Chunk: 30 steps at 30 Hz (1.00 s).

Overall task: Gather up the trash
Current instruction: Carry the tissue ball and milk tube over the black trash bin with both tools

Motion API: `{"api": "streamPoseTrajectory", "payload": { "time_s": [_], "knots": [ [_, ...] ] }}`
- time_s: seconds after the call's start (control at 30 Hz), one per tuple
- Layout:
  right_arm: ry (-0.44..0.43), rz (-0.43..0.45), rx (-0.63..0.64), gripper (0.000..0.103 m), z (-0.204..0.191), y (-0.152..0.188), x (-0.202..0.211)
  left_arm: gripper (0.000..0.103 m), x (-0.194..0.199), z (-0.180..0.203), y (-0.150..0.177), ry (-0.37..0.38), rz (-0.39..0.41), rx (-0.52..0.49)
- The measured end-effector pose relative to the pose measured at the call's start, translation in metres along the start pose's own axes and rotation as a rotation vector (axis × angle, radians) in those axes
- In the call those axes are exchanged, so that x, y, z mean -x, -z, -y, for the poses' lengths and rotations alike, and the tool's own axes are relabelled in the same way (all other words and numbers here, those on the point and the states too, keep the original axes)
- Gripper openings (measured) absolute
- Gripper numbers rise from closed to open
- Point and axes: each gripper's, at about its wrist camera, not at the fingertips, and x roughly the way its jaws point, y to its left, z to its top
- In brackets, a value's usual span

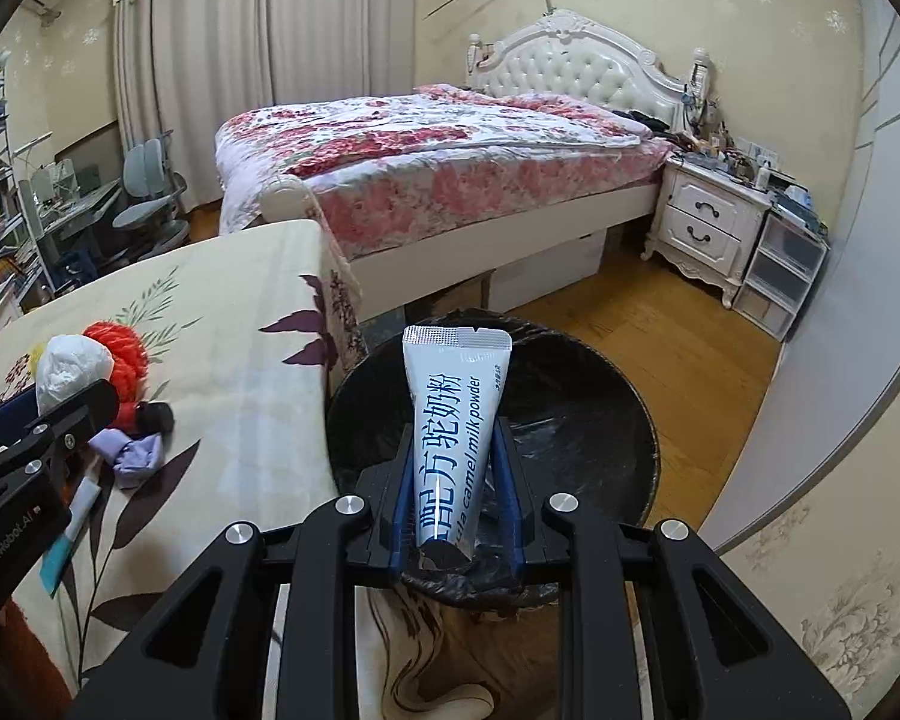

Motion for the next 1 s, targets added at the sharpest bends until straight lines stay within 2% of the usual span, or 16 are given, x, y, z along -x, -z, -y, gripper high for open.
{"api": "streamPoseTrajectory", "payload": {
  "time_s": [0.17,0.37,1.0],
  "knots": [
    [0.036,-0.001,-0.035,0.025,0.018,-0.005,-0.019,0.044,-0.026,0.025,-0.009,0.013,-0.019,-0.038],
    [0.053,-0.006,-0.071,0.025,0.031,-0.007,-0.034,0.044,-0.052,0.037,-0.014,0.008,-0.047,-0.047],
    [0.074,-0.044,-0.128,0.025,0.055,-0.007,-0.063,0.045,-0.090,0.070,-0.026,-0.013,-0.084,-0.102]
  ]
}}
